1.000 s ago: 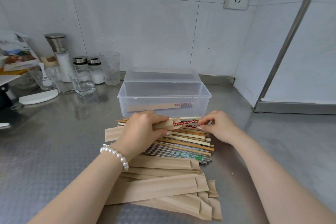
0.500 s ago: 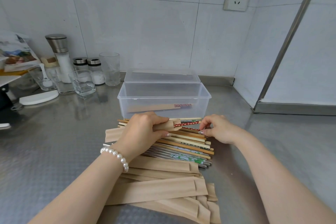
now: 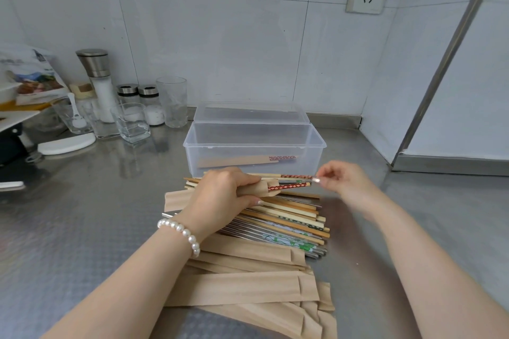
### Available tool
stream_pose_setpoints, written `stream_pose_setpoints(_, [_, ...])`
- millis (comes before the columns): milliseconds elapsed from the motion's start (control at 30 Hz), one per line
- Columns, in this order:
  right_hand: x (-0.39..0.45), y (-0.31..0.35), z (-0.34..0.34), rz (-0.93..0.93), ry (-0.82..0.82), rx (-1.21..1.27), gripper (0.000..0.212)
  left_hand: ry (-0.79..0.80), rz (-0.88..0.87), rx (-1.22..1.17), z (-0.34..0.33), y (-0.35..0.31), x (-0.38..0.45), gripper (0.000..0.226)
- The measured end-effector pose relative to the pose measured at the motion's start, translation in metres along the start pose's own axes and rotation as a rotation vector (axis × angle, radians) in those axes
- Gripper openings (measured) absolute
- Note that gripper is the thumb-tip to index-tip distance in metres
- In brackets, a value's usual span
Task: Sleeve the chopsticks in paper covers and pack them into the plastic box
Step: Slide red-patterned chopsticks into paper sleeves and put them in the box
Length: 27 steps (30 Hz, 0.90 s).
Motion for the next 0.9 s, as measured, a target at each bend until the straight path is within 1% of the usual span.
stream_pose_setpoints(67, [0.0,0.007,0.009,0.048,-0.194,0.311,0.02,0.005,-0.003,0.0,0.001,0.0,0.0,0.038])
stream_pose_setpoints(133, [-0.001,0.013,0.016,0.081,-0.317,0.638,0.013,0.01,-0.002,0.001,0.0,0.0,0.0,0.037])
stream_pose_setpoints(200, [-0.002,0.014,0.023,0.06,-0.436,0.839,0.01,0.012,0.011,0.008,0.0,0.001,0.001,0.04])
stream_pose_setpoints(233, [-0.002,0.012,0.027,0.044,-0.511,0.878,0.013,0.012,0.018,0.014,0.0,0.001,0.001,0.042])
stream_pose_setpoints(300, [-0.003,0.01,0.037,0.036,-0.655,0.881,0.015,0.008,0.023,0.024,0.0,0.003,0.001,0.045])
stream_pose_setpoints(400, [-0.004,0.009,0.045,0.061,-0.756,0.869,0.017,0.002,0.024,0.032,0.0,0.003,0.001,0.045])
stream_pose_setpoints(733, [-0.002,0.002,0.048,0.093,-0.859,0.736,0.016,-0.031,0.053,0.022,0.002,0.006,0.002,0.046])
stream_pose_setpoints(900, [-0.003,0.003,0.047,0.081,-0.829,0.711,0.017,-0.042,0.047,0.003,0.003,0.007,0.003,0.044])
Point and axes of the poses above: each hand's wrist, its own x-axis towards the middle knuckle, its own z-axis out of the back of the hand, y = z × x, the point moved 2 cm from there along x, towards the middle knuckle, and after that the axes turned 11 degrees about z, right-handed, at the moved point
